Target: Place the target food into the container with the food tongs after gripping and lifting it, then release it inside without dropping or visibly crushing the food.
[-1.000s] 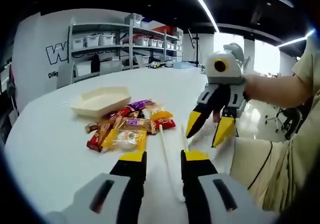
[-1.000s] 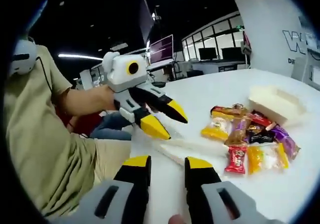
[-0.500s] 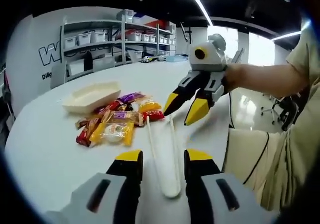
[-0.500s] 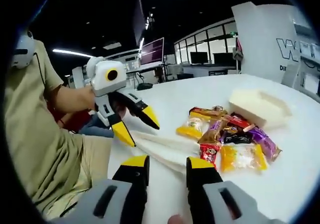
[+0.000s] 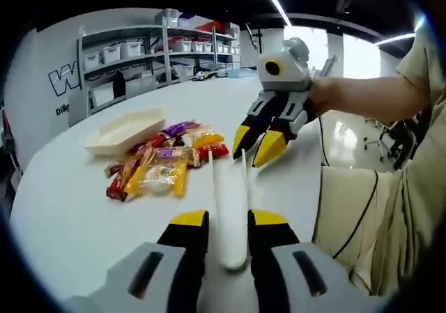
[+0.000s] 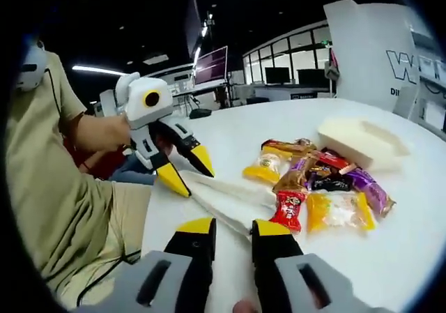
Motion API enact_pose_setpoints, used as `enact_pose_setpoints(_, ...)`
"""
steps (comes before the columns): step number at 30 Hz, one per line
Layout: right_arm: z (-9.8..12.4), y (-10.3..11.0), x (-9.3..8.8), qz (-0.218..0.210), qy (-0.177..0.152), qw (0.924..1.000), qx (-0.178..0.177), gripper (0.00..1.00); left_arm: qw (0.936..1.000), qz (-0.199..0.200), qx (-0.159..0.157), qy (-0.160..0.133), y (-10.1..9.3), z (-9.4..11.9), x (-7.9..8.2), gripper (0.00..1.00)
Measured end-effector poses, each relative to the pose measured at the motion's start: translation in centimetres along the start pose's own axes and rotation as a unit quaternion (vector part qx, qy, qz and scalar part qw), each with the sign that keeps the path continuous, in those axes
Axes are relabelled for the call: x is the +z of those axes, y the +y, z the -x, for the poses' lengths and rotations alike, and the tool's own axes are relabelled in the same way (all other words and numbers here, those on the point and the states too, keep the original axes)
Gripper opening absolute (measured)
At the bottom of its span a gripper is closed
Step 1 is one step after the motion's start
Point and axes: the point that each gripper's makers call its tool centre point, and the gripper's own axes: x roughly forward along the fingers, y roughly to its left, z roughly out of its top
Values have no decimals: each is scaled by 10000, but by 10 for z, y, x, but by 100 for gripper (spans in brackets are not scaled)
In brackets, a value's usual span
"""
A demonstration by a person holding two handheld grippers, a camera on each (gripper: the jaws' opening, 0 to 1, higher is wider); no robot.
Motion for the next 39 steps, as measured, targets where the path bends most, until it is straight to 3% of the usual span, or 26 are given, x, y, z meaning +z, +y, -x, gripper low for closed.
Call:
enact_pose_setpoints(15, 6, 8, -8, 76, 18, 10000, -21, 4, 10000, 2, -68, 1, 8, -2, 1, 22)
enact_pose_setpoints(27, 12, 11, -13, 100, 38, 9999, -14, 0, 9989, -116, -448, -23, 5, -6, 4, 22)
enact_pose_setpoints(39, 14, 14, -14, 235, 121, 9996, 40, 0, 9953, -425, -844, 215, 4, -10, 6, 21)
